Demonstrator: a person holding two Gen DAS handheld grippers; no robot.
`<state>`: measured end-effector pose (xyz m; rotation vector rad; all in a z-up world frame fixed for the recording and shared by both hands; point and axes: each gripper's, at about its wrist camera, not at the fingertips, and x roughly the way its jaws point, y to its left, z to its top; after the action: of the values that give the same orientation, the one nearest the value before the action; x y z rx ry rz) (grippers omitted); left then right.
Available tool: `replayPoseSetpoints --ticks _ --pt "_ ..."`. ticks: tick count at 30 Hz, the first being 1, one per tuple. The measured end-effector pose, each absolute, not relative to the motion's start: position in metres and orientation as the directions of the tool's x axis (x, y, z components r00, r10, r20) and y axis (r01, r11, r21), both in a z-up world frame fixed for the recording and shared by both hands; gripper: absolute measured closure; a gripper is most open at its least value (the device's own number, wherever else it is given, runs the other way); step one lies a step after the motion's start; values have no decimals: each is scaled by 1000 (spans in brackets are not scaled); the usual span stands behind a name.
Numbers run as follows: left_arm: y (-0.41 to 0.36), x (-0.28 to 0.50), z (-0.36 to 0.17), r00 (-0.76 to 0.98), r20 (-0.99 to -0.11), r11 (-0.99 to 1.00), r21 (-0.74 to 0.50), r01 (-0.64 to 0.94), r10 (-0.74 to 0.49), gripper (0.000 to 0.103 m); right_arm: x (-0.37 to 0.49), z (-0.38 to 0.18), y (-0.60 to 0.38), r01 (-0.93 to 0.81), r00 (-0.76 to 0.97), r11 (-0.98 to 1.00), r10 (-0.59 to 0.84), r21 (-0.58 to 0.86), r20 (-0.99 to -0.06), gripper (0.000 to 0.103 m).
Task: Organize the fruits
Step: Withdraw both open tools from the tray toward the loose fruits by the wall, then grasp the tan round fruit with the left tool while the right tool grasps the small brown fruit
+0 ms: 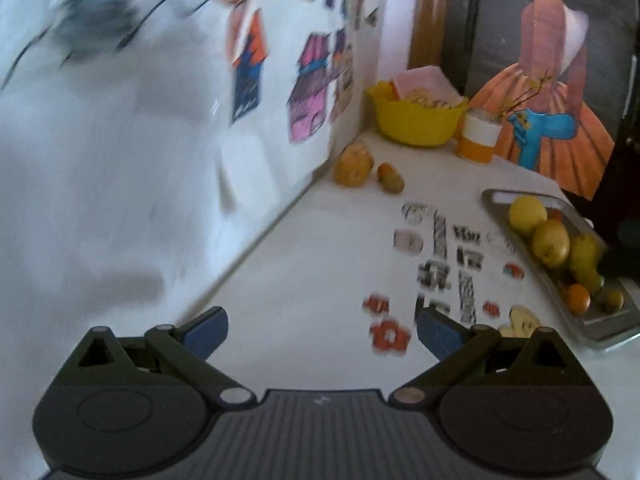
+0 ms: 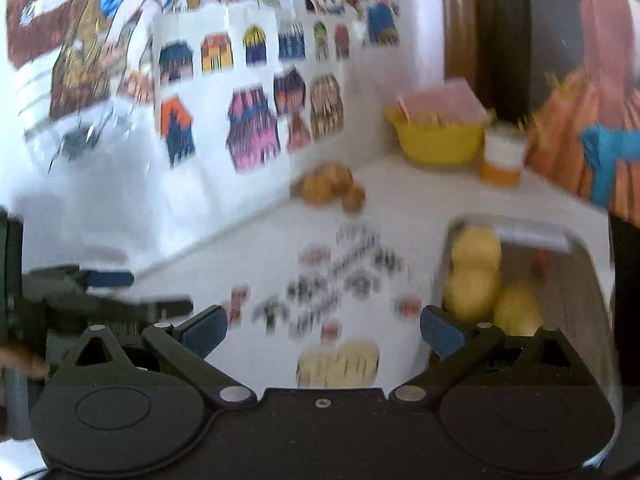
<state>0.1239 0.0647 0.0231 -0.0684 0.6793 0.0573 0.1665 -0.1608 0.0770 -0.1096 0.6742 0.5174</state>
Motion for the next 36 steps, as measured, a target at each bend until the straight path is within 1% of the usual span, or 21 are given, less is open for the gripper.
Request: replayPoseSetpoints --ticks 4,6,9,11,14,18,20,24,29,30,33,34,36 --pt "53 148 49 813 -580 999 41 -26 45 0 219 109 -150 -506 654 860 429 61 -623 1" --pt "45 163 60 831 -554 996 88 -4 53 0 245 122 -147 -515 642 852 454 92 -617 1" --pt "33 189 68 856 -513 990 141 14 62 0 288 124 -146 -511 620 848 477 140 -623 1" --pt "27 208 65 862 -503 987 159 30 55 0 317 114 -142 -533 585 832 494 154 -643 1" --pt "20 236 52 842 -535 980 194 52 61 0 350 86 -137 -566 543 810 508 155 -669 1" --pt "12 264 33 844 -526 955 290 62 105 0 386 43 -136 -573 496 799 514 181 -700 1" --pt "9 276 24 849 -515 942 328 66 120 1 399 26 -137 -572 472 791 532 215 -703 2" --pt "4 292 9 850 -511 928 365 78 130 5 417 6 -136 -604 439 755 582 255 -685 6" --pt "-6 306 -10 861 -482 885 456 88 163 11 426 -9 -130 -652 403 712 616 260 -677 15" --pt "-6 308 -12 859 -485 885 457 89 164 14 427 -12 -129 -657 399 709 617 257 -679 16" --pt "-7 320 -19 842 -500 877 475 71 203 23 432 -21 -122 -663 386 705 609 250 -692 24" --pt "-7 325 -21 837 -502 871 487 64 219 27 434 -23 -120 -660 385 709 603 248 -699 28" --pt "-6 331 -25 831 -506 868 493 59 231 31 439 -27 -117 -646 384 719 596 256 -705 35"
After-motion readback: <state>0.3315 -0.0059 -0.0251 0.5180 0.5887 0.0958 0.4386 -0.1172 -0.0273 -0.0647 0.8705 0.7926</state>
